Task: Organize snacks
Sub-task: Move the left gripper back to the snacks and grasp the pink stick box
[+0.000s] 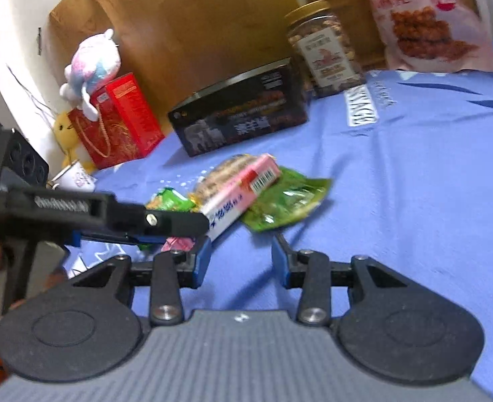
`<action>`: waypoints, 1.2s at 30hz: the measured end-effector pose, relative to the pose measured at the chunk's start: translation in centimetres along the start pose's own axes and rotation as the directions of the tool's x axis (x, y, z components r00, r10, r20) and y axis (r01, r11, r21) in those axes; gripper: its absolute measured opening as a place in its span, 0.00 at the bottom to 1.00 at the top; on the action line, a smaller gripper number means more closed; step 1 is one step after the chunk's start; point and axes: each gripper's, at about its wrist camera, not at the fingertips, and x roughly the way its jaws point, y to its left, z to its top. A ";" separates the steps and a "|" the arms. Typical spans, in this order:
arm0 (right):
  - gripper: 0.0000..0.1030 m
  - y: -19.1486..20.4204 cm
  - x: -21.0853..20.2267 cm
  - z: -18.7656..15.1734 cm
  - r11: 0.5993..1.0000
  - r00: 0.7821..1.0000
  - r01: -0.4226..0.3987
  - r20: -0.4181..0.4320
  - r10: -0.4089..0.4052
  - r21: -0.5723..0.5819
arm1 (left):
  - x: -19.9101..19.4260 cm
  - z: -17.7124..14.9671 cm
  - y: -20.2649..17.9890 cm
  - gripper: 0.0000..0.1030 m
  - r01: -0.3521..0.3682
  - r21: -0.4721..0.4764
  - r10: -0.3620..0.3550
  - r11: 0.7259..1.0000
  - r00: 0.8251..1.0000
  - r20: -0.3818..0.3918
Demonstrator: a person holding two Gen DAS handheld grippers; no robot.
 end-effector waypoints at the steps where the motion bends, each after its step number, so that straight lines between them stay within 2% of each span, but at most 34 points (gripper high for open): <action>1: 0.42 -0.2 -0.4 -0.2 1.000 1.000 0.015 0.009 -0.015 -0.004 | 0.4 -0.1 -0.5 0.51 0.016 0.008 -0.016 1.000 1.000 -0.008; 6: 0.42 -1.0 -2.9 -0.7 0.994 0.992 0.110 0.070 -0.109 -0.008 | 0.4 0.0 -1.7 0.52 0.069 0.032 -0.069 0.997 0.998 -0.007; 8: 0.43 -1.4 -3.8 -0.8 0.993 0.988 0.119 0.096 -0.118 -0.001 | -0.3 0.5 -1.5 0.53 0.038 0.037 -0.039 0.999 0.999 0.029; 12: 0.47 -0.7 -4.5 -1.2 0.997 0.990 0.074 0.122 -0.069 -0.033 | -2.1 2.4 -0.3 0.53 -0.044 0.008 0.043 0.999 0.993 0.113; 16: 0.49 0.8 -3.8 -1.7 0.991 0.992 0.077 0.113 -0.064 -0.107 | -2.6 4.5 -0.2 0.53 -0.153 0.040 0.142 0.987 0.971 0.194; 21: 0.49 2.3 -3.2 -2.6 0.978 0.993 0.099 0.079 -0.086 -0.183 | -0.6 6.2 -0.4 0.52 -0.163 0.091 0.147 0.982 0.976 0.160; 28: 0.49 2.3 -2.0 -3.4 0.972 0.994 0.108 0.016 -0.107 -0.209 | 1.7 4.8 -0.8 0.49 -0.174 0.167 0.162 0.970 0.983 0.088; 29: 0.47 2.2 -1.9 -3.4 0.973 0.994 0.105 0.013 -0.105 -0.205 | 1.7 4.5 -0.7 0.49 -0.173 0.165 0.161 0.971 0.984 0.079; 31: 0.20 2.1 -1.6 -3.3 0.972 0.993 0.116 0.023 -0.114 -0.202 | 1.5 4.1 -0.5 0.47 -0.158 0.153 0.149 0.975 0.986 0.070; 36: 0.13 1.7 -1.5 -2.9 0.967 0.986 0.163 0.046 -0.157 -0.196 | 0.3 4.0 -0.6 0.47 -0.099 0.121 0.092 0.988 0.994 0.062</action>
